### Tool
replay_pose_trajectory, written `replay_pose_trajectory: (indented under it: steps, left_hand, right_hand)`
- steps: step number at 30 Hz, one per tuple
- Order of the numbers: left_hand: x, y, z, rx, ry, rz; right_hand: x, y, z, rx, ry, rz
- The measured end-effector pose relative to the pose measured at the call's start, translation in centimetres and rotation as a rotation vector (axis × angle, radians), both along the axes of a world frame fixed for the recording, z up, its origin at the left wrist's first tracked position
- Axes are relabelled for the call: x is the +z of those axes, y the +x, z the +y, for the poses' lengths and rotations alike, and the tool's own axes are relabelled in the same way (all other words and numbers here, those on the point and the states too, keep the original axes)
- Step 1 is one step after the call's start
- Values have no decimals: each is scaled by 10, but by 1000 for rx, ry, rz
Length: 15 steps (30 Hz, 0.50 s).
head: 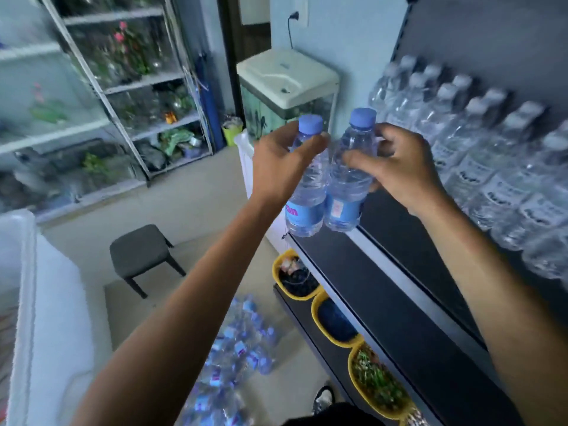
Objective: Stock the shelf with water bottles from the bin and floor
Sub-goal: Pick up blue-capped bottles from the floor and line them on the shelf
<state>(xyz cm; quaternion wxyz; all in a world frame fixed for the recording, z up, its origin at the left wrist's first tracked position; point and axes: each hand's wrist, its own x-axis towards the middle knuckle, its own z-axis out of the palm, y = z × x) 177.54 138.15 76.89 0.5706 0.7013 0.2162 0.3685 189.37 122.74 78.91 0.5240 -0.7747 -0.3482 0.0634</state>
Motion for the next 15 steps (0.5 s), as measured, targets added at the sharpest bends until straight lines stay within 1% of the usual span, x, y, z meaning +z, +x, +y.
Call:
replay_pose_trajectory:
  steps: [4, 7, 10, 12, 15]
  left_hand:
    - [5, 51, -14, -137, -18, 33]
    - [-6, 79, -23, -210, 29, 64]
    - [-19, 104, -30, -198, 60, 133]
    - [-25, 118, -32, -173, 88, 165]
    - [-25, 130, -28, -166, 201, 162]
  right_hand:
    - [-6, 49, -24, -80, -50, -25]
    - [-21, 80, -36, -129, -117, -21]
    - [-37, 102, -43, -170, -174, -6]
    - [-46, 109, -43, -180, -177, 5]
    - [-55, 118, -42, -212, -143, 23]
